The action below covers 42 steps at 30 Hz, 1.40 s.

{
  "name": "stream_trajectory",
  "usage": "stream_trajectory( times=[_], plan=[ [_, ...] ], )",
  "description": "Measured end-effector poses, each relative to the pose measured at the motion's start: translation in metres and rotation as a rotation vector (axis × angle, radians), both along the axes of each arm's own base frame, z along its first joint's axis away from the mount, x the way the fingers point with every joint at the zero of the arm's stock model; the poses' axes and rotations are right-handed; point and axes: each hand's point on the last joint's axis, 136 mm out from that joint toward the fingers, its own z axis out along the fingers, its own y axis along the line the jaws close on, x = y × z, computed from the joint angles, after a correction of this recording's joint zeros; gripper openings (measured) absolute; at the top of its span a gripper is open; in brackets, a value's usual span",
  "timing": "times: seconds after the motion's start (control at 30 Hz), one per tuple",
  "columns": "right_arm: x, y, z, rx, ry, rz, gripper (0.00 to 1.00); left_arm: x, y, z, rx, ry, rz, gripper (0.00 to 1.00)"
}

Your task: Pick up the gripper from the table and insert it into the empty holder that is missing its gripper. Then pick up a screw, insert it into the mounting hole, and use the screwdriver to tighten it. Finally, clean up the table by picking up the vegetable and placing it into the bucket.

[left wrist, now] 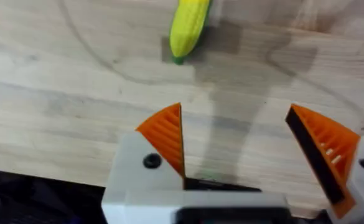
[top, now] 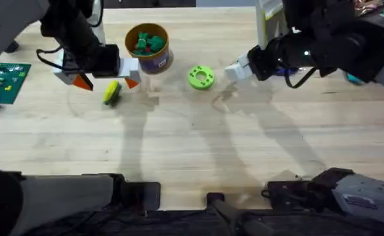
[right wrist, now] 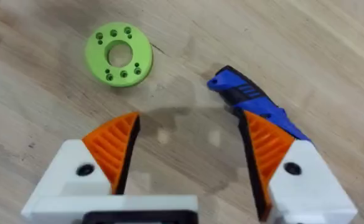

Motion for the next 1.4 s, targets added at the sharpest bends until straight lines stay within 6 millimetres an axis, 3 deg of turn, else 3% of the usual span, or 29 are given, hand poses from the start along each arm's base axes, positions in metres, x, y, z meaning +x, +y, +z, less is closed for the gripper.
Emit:
stream_trajectory(
  times=[0.27, 0.5, 0.73, 0.87, 1.0, 1.27, 1.3, 1.4],
  plan=[
    [0.0, 0.0, 0.0, 0.0, 0.0, 0.0, 0.953, 0.019, 0.006, 0.003, 0.055, -0.047, -0.26, 0.986],
    [0.0, 0.0, 0.0, 0.0, 0.0, 0.0, 0.953, 0.033, 0.031, 0.002, 0.043, -0.097, -0.28, 0.986],
    [0.0, 0.0, 0.0, 0.0, 0.0, 0.0, 0.953, 0.047, 0.05, -0.041, -0.045, -0.025, -0.289, 0.986],
    [0.0, 0.0, 0.0, 0.0, 0.0, 0.0, 0.953, 0.059, 0.049, -0.069, -0.074, 0.004, -0.337, 0.985],
    [0.0, 0.0, 0.0, 0.0, 0.0, 0.0, 0.953, 0.059, 0.046, -0.091, -0.108, 0.052, -0.368, 0.986],
    [0.0, 0.0, 0.0, 0.0, 0.0, 0.0, 0.953, 0.066, 0.048, -0.115, -0.116, 0.084, -0.381, 0.99],
    [0.0, 0.0, 0.0, 0.0, 0.0, 0.0, 0.953, 0.066, 0.048, -0.115, -0.116, 0.085, -0.379, 0.961],
    [0.0, 0.0, 0.0, 0.0, 0.0, 0.0, 0.953, 0.068, 0.05, -0.115, -0.111, 0.084, -0.38, 0.499]
  ],
)
